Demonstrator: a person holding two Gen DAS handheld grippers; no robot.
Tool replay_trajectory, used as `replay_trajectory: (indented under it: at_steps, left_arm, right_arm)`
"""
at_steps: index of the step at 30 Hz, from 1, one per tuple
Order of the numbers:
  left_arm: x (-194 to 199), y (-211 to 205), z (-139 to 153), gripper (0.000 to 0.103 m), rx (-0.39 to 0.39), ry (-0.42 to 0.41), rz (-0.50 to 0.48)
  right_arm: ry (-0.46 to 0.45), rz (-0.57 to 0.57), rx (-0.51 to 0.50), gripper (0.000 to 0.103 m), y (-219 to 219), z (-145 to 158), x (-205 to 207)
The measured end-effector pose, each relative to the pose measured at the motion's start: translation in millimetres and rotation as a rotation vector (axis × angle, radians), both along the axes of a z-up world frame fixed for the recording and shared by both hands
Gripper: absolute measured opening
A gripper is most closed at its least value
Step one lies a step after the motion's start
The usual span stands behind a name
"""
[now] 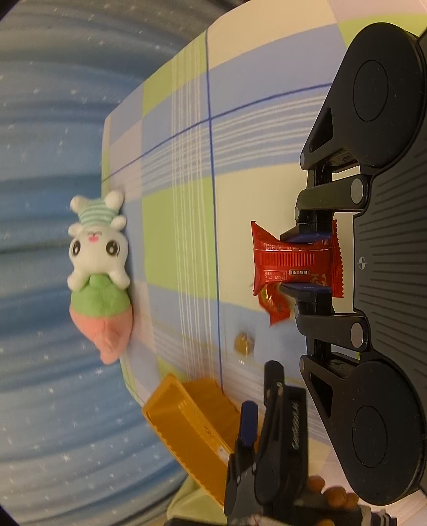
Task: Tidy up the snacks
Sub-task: 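Grasp the brown caramel with the left tool while the right tool grasps the red candy bar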
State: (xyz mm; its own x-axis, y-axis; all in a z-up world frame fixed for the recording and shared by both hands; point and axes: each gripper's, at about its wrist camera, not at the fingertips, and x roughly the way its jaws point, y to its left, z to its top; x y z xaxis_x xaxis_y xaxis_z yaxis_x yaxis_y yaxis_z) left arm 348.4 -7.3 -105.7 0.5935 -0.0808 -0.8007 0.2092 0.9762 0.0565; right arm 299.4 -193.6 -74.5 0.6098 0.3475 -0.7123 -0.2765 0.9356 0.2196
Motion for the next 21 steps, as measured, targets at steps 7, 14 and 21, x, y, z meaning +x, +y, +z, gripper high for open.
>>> replay_trajectory:
  at_steps: [7, 14, 21]
  left_arm:
    - [22, -3, -12, 0.052, 0.033, -0.005, 0.004]
    - [36, -7, -14, 0.052, 0.024, -0.020, 0.002]
    - [45, -11, -15, 0.039, -0.011, -0.026, -0.021]
  right_arm:
    - [0.023, -0.044, 0.004, 0.025, -15, -5, -2]
    - [0.035, -0.073, 0.005, 0.025, -24, -8, -2]
    - [0.045, -0.088, 0.002, 0.025, -29, -10, -1]
